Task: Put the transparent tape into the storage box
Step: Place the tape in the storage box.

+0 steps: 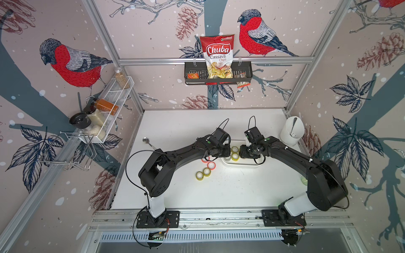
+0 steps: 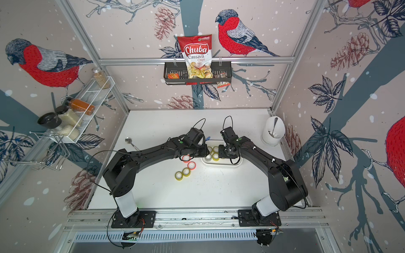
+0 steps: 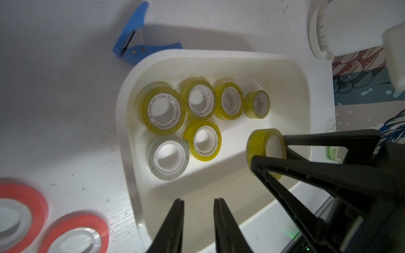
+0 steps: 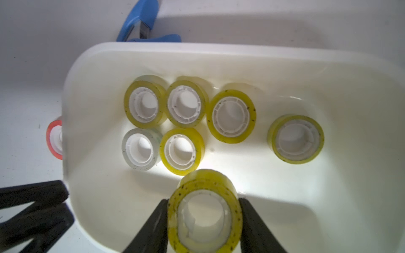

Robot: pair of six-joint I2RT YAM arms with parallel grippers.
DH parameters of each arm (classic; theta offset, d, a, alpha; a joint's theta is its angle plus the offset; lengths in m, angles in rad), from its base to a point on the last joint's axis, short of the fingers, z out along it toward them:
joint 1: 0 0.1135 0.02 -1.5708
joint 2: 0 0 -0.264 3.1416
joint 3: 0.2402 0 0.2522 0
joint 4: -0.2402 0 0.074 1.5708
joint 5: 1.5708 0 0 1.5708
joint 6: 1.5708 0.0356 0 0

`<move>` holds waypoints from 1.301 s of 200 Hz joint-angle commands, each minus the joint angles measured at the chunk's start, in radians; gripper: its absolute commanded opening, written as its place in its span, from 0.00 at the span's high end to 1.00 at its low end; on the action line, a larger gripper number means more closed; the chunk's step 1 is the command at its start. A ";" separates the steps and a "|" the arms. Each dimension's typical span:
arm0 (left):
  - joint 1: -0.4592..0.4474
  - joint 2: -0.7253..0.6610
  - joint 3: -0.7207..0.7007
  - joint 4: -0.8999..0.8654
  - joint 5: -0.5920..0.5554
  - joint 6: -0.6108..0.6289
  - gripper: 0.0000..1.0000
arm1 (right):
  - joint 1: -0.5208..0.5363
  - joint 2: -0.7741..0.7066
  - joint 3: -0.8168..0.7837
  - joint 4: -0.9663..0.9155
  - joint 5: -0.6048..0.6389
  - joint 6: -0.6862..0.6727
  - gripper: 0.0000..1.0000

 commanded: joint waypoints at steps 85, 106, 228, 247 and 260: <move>-0.001 0.020 0.009 0.004 0.003 0.002 0.72 | -0.036 0.049 -0.088 0.095 -0.033 -0.020 0.49; -0.001 0.021 0.009 0.004 0.002 0.005 0.72 | -0.051 0.067 -0.077 0.095 -0.033 -0.037 0.49; -0.001 0.019 0.005 -0.005 -0.001 0.013 0.73 | -0.062 0.176 -0.001 0.109 -0.046 -0.065 0.49; -0.001 0.019 0.005 -0.005 -0.001 0.012 0.73 | -0.062 0.186 0.014 0.106 -0.042 -0.068 0.49; -0.001 0.020 0.004 -0.005 -0.001 0.014 0.74 | -0.062 0.191 0.024 0.103 -0.039 -0.072 0.49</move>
